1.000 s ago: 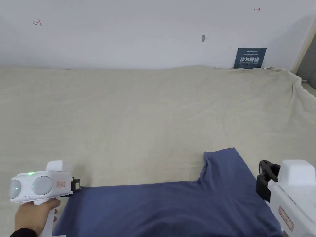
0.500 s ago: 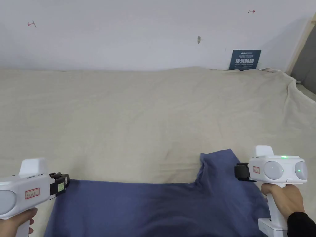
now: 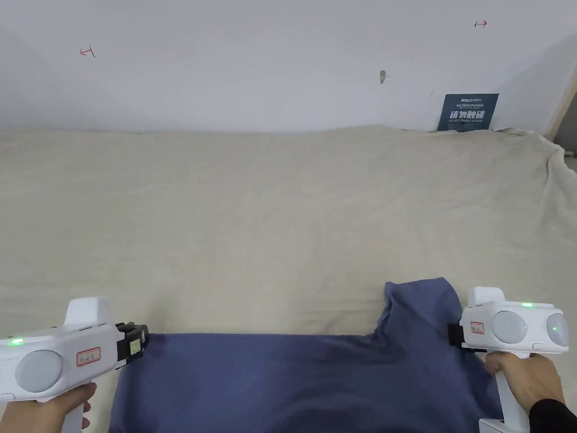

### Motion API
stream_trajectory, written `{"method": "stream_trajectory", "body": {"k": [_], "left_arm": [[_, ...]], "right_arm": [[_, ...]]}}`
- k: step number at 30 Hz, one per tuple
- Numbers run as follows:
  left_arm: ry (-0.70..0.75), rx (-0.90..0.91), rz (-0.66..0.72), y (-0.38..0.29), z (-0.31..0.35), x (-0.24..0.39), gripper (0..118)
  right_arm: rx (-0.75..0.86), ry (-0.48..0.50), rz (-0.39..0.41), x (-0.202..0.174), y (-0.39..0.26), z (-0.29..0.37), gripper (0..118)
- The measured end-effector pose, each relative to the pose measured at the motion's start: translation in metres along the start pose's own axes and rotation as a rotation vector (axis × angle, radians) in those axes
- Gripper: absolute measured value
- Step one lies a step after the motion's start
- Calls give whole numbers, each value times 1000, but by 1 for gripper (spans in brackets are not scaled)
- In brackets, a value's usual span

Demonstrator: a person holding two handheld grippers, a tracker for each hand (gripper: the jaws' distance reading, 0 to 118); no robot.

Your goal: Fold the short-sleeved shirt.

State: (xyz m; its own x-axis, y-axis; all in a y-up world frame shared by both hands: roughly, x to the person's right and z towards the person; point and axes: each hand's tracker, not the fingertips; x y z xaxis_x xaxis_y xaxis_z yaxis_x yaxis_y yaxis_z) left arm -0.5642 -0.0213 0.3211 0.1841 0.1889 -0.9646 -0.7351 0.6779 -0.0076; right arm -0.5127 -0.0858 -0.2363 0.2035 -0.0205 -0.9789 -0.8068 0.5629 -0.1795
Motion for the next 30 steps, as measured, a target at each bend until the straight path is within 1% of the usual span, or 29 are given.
{"method": "stream_trajectory", "body": {"k": [2, 4, 5, 6, 8, 11, 16, 18, 22, 28, 30], "left_arm": [[6, 3, 3, -3, 3, -1, 1], [20, 5, 7, -5, 6, -3, 1], [26, 6, 11, -7, 9, -4, 1], [33, 9, 15, -9, 11, -5, 1], [48, 7, 23, -16, 18, -5, 1], [71, 1, 27, -26, 35, -7, 1], [86, 1, 29, -51, 67, -17, 1], [86, -2, 26, -62, 80, -19, 1], [90, -27, 14, -92, 101, -24, 1], [104, -112, 3, -150, 111, -22, 1], [113, -138, 6, -165, 107, -23, 1]], "right_arm": [[60, 36, -17, 2, -3, 25, 2], [97, 69, 10, 2, -7, 54, 2], [127, 79, 17, 11, -8, 63, 2], [143, 95, 26, 12, -11, 78, 2], [186, 134, 16, 16, -21, 110, 2], [228, 179, 19, 15, -44, 159, 2], [253, 229, 28, 23, -83, 212, 2], [254, 256, 18, 26, -101, 225, 2], [245, 266, 5, 28, -139, 236, 2], [169, 231, -52, 33, -192, 222, 2], [140, 205, -69, 35, -205, 211, 2]]}}
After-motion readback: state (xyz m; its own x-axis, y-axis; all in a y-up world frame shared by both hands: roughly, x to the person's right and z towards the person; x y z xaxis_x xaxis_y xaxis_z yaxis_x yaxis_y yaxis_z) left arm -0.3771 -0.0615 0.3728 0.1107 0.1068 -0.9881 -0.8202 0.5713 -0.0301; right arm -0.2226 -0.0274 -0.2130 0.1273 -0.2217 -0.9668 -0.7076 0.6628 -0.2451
